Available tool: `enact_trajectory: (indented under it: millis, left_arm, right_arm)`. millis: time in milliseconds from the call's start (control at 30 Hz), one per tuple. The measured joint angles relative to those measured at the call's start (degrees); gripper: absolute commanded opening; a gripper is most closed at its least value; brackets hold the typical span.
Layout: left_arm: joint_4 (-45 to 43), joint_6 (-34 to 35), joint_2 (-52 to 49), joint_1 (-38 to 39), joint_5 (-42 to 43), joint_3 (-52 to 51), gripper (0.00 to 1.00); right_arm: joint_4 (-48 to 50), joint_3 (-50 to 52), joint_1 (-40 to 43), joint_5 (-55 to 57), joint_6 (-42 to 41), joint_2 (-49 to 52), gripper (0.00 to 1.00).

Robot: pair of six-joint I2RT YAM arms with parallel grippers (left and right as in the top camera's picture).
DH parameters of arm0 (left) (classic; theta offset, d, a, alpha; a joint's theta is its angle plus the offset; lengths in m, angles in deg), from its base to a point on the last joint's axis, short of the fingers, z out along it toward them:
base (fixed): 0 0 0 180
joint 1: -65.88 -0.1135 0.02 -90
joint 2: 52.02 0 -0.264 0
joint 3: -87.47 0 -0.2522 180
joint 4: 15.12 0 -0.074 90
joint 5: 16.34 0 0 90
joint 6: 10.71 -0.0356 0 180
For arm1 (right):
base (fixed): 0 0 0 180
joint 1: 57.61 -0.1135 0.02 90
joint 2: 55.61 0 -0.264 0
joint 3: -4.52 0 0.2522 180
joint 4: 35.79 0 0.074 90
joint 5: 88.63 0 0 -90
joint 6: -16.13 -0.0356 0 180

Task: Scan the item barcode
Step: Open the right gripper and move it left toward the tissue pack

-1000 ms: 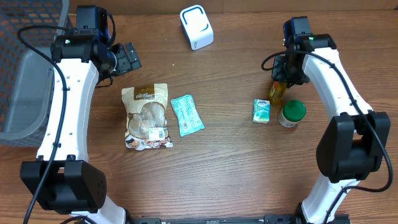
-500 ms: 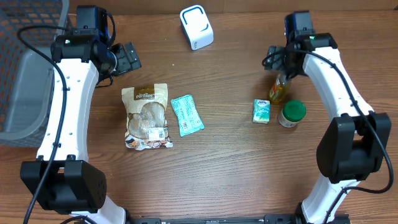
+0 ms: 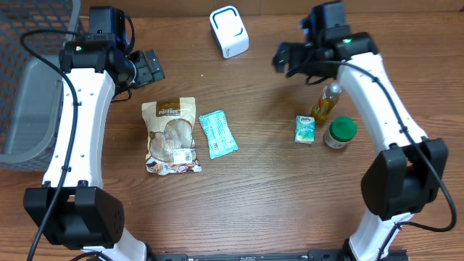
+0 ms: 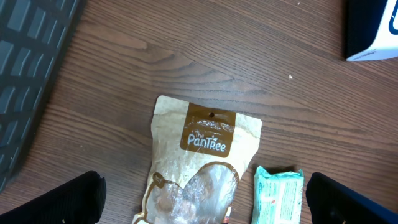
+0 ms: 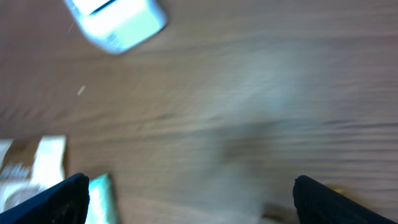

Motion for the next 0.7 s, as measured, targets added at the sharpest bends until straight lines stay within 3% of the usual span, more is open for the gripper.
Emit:
enact_trajectory:
  millis: [367, 700]
  left_arm:
    - [0.0, 0.0, 0.0, 0.0, 0.0, 0.0, 1.00]
    - [0.0, 0.0, 0.0, 0.0, 0.0, 0.0, 0.99]
  right_arm:
    - [-4.7, 0.0, -12.8, -3.4, -1.4, 0.0, 1.00]
    - [-4.1, 0.0, -19.3, -8.6, -1.5, 0.0, 1.00]
